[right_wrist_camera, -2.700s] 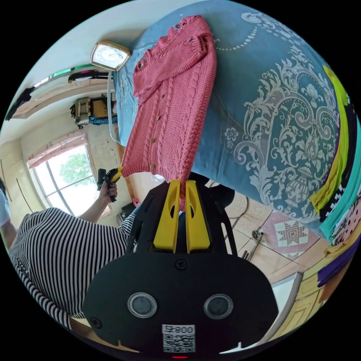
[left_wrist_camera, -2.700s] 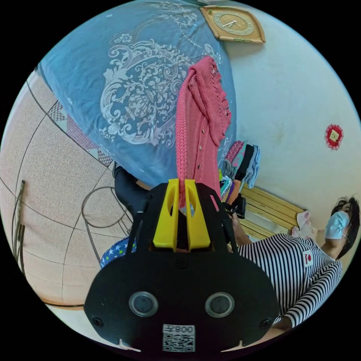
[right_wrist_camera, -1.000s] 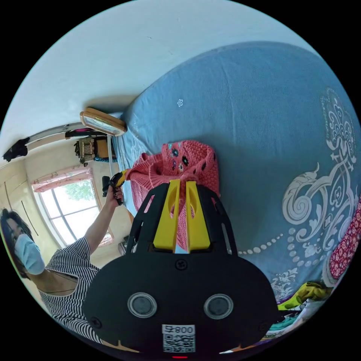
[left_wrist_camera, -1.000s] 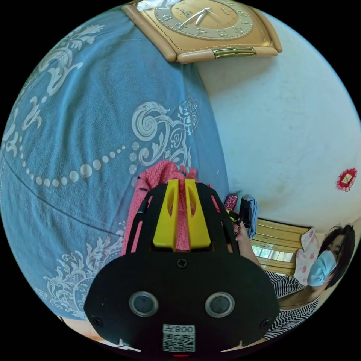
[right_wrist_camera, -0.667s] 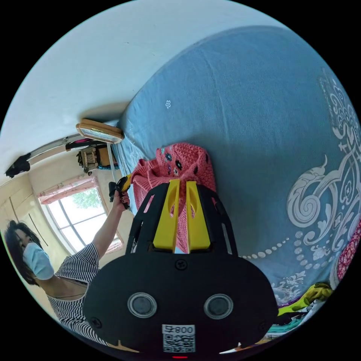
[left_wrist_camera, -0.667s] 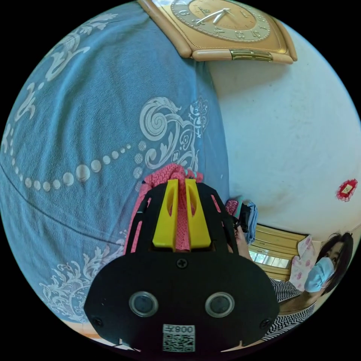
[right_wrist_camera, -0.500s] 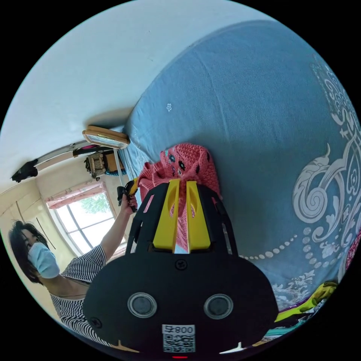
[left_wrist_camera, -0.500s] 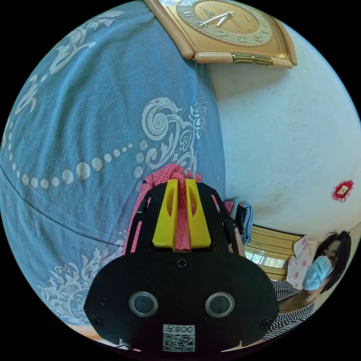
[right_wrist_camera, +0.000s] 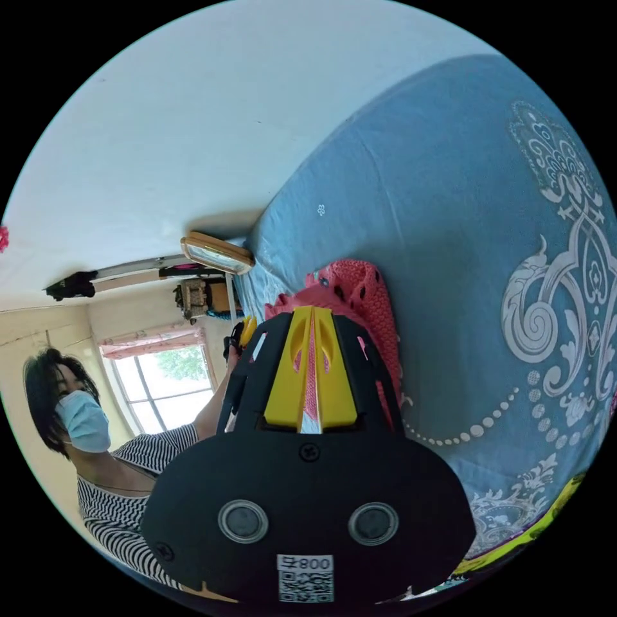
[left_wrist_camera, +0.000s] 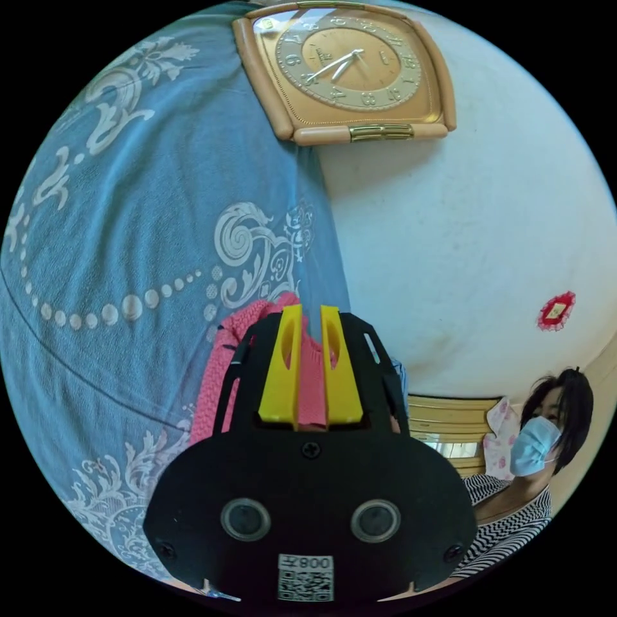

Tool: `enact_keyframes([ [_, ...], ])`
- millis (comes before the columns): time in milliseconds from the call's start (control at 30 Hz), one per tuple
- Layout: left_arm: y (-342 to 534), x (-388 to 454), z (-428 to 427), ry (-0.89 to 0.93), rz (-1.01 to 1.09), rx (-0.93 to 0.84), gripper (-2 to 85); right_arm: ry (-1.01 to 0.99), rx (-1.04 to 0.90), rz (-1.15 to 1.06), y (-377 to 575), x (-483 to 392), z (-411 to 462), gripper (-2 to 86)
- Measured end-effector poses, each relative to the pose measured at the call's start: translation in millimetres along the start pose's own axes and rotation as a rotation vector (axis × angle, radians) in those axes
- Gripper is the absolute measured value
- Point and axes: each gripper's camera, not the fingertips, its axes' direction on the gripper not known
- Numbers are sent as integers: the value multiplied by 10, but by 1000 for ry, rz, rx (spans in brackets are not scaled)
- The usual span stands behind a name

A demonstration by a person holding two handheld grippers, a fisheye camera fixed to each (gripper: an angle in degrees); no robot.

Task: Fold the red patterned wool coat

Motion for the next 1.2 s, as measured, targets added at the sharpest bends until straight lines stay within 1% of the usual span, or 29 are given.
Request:
enact_keyframes([
  [100, 60, 188, 126, 5, 58, -54, 36, 14, 24, -48, 102, -222, 84, 2],
  [167, 153, 384, 302, -11, 136, -129, 29, 52, 12, -98, 176, -400, 213, 1],
  [300, 306, 652, 632, -117, 249, -248, 20, 306, -47, -249, 290, -872, 691, 1],
  [367, 384, 800, 882, -208, 321, -323, 13, 429, -82, -319, 309, -1066, 956, 1],
  [433, 432, 886, 1059, -276, 359, -357, 8, 579, -113, -408, 339, -1274, 1332, 1],
  [500, 469, 956, 1218, -356, 398, -381, 5, 654, -155, -455, 361, -1363, 1617, 1],
  [567, 503, 1012, 1387, -486, 445, -402, 3, 736, -228, -485, 391, -1377, 1919, 1],
  [600, 508, 1030, 1404, -486, 456, -395, 3, 787, -228, -504, 429, -1393, 2054, 0],
  [633, 510, 1066, 1421, -497, 460, -378, 2, 795, -187, -531, 477, -1458, 2095, 0],
  [800, 612, 1180, 1488, -551, 532, -375, 2, 781, -205, -515, 509, -1550, 2207, 0],
  [933, 729, 1145, 1387, -525, 497, -345, 2, 749, -210, -475, 516, -1581, 2182, 0],
  [1033, 859, 1171, 1275, -537, 506, -301, 3, 764, -194, -480, 609, -1567, 2177, 0],
  [1133, 982, 1146, 1115, -594, 522, -252, 4, 736, -163, -455, 692, -1496, 2125, 0],
  [1200, 1009, 1019, 1037, -585, 486, -267, 5, 721, -153, -434, 735, -1454, 2097, 0],
])
